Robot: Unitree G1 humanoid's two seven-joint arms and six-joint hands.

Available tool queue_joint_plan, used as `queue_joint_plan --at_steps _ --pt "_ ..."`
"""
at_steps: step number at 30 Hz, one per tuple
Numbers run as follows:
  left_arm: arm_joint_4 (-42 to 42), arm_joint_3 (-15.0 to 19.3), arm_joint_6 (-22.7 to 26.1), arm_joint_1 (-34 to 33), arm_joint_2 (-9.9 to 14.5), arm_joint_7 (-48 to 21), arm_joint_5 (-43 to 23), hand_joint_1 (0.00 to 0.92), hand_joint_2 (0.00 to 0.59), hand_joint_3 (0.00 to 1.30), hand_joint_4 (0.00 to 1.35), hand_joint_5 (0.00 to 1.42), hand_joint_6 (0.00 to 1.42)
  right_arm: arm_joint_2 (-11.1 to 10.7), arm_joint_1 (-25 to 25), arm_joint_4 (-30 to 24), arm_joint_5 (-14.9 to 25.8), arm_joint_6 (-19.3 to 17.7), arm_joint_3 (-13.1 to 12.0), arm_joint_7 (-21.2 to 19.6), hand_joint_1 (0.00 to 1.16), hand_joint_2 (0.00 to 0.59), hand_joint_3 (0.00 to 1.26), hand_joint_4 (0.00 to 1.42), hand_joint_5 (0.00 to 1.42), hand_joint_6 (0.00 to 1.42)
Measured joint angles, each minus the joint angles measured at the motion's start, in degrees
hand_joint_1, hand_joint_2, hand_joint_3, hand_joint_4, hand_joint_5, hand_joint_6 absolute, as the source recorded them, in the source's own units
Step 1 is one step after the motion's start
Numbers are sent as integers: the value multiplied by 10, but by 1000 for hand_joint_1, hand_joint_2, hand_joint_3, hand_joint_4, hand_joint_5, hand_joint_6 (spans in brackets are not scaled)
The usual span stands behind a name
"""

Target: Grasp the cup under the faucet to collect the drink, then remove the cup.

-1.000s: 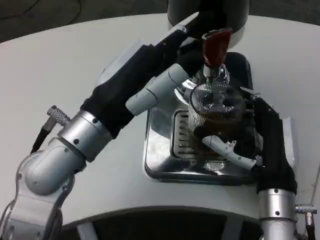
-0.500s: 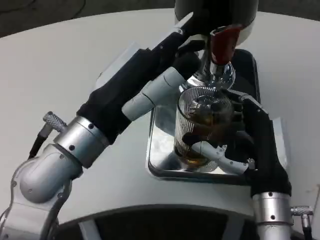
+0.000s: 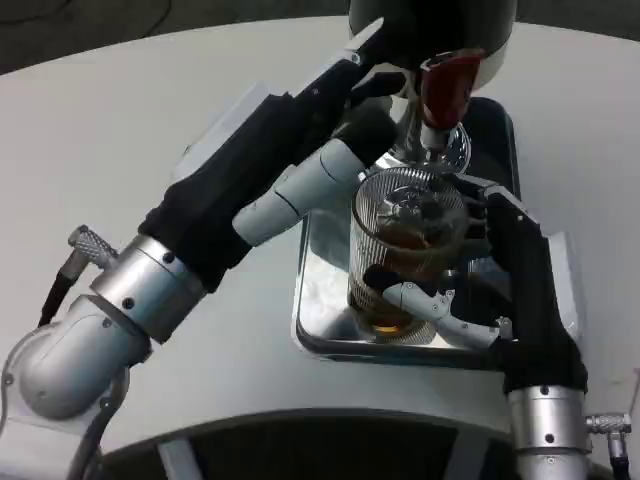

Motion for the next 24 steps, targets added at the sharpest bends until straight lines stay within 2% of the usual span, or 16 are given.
queue_joint_plan --at_steps 7,18,24 --pt "-29 14 2 23 2 0 -2 0 79 82 0 109 108 0 9 -33 -8 0 12 9 973 132 753 806 920 776" --pt "-64 49 6 64 9 1 -3 0 75 84 0 94 100 2 38 -62 -9 1 17 33 965 130 766 806 932 782" --pt "-82 69 5 80 28 1 -2 0 74 85 0 90 95 3 60 -88 -7 1 20 50 962 129 768 806 932 803"
